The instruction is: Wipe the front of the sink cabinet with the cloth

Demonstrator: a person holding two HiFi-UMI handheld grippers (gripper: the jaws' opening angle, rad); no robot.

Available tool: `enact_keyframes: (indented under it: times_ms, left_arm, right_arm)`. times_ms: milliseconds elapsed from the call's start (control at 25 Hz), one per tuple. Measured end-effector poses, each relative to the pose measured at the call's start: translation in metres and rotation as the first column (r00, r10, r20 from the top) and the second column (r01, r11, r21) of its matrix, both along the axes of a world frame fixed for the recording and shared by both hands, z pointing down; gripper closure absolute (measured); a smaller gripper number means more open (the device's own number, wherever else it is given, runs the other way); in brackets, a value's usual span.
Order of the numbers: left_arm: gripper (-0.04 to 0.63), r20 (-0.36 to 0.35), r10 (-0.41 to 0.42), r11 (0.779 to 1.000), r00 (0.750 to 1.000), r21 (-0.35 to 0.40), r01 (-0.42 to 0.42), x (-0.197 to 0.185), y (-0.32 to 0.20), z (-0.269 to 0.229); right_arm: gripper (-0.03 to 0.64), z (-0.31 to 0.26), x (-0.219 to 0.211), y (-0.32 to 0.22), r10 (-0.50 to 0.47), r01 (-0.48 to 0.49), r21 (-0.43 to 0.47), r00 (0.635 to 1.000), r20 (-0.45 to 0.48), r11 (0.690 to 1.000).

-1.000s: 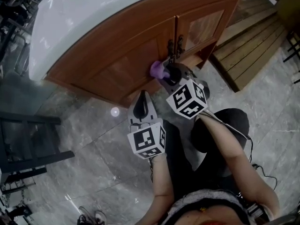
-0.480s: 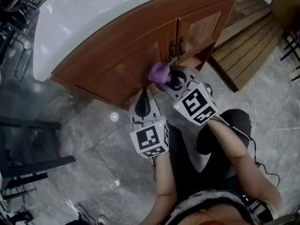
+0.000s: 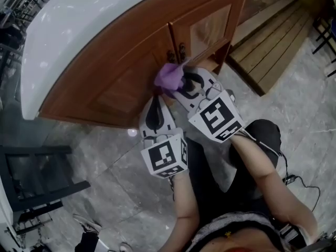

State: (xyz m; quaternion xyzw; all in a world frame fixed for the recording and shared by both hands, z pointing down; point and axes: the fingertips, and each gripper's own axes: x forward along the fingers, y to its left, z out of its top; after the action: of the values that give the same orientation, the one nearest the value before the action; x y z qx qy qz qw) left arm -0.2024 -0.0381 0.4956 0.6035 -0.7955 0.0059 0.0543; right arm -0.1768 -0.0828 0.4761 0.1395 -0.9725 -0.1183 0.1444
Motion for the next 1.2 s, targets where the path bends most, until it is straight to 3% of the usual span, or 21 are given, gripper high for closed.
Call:
enact_keyframes:
  times_ms: [160,440,680,1200]
  left_arm:
    - [0.589,0.024,0.024,1.0,0.999,0.015,-0.024,0.014,-0.013,-0.01]
    - [0.589,0.063,0.048,0.998,0.997,0.043,-0.05,0.032,-0.027,-0.036]
    - [0.589,0.098,0.045,0.998,0.994,0.043,-0.05,0.035,-0.043,-0.059]
    - [0.589,0.19,0.036,0.999,0.981,0.019,-0.04,0.045,-0.057,-0.078]
  right_arm:
    - [0.443,-0.015,0.019,-0.01,0.032,-0.032,0.0,0.999,0.031,0.999]
    - [0.443,-0.078,0.053,-0.037,0.064,-0.071,0.034,0.981,0.184,0.997]
    - [0.443,-0.105,0.055,-0.064,0.112,-0.129,0.1,0.981,0.157,0.987]
    - [0.443,-0.112,0.03,-0.071,0.064,-0.089,0.164,0.987,0.15,0.982]
